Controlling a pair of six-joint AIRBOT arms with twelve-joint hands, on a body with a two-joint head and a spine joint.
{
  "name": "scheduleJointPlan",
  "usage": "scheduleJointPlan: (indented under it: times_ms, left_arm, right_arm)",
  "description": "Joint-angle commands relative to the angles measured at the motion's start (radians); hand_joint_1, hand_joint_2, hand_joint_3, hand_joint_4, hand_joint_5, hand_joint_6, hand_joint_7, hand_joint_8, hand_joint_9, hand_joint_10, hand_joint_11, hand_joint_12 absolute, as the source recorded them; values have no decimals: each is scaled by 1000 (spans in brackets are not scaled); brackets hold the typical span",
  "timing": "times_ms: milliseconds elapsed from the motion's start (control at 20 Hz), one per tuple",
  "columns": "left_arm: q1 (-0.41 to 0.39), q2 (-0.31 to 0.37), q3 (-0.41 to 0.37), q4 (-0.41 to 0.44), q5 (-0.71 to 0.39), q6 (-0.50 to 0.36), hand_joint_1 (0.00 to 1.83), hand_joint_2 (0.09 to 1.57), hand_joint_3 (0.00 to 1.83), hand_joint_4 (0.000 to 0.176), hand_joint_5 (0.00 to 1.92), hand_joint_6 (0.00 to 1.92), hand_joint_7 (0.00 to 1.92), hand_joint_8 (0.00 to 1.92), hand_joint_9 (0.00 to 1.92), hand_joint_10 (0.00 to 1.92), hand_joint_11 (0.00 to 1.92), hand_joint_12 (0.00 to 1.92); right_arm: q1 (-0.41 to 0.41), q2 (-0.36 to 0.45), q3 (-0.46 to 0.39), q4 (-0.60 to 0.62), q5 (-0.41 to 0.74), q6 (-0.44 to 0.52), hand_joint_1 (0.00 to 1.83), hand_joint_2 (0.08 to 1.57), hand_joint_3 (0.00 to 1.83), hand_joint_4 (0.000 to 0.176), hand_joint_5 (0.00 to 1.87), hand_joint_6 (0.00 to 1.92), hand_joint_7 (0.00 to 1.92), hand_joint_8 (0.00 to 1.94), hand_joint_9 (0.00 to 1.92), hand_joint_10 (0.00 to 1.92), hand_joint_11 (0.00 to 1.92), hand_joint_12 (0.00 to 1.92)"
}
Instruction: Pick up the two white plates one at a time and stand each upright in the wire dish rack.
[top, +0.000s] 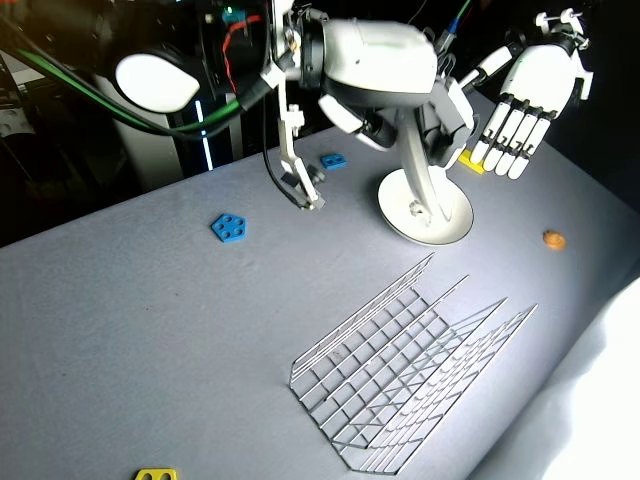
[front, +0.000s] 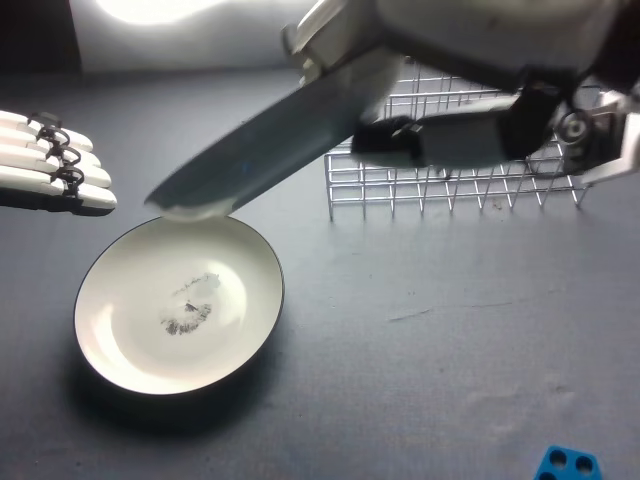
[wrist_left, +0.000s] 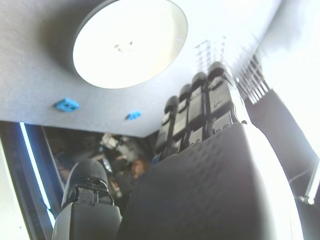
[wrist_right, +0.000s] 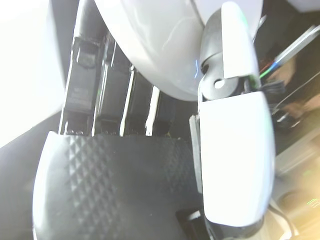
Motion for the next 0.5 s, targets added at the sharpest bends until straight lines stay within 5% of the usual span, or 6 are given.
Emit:
scheduleJointPlan:
  times_ms: [0, 450]
  left_arm:
    - [-18, 13, -2, -69, -12, -12, 0, 1120, 0, 0, 0, 0, 0, 0, 0, 0, 0, 0]
    - [-50, 15, -2, -14, -11, -29, 0, 1121, 0, 0, 0, 0, 0, 0, 0, 0, 0, 0]
  right_arm:
    - [30, 19, -6, 0, 130, 41, 1215, 1113, 1, 33, 971, 1023, 1021, 903, 1202, 5, 745, 870]
    - [100, 90, -3, -1, -13, 180, 1212, 1118, 1, 31, 964, 1049, 1008, 906, 1192, 2, 698, 916]
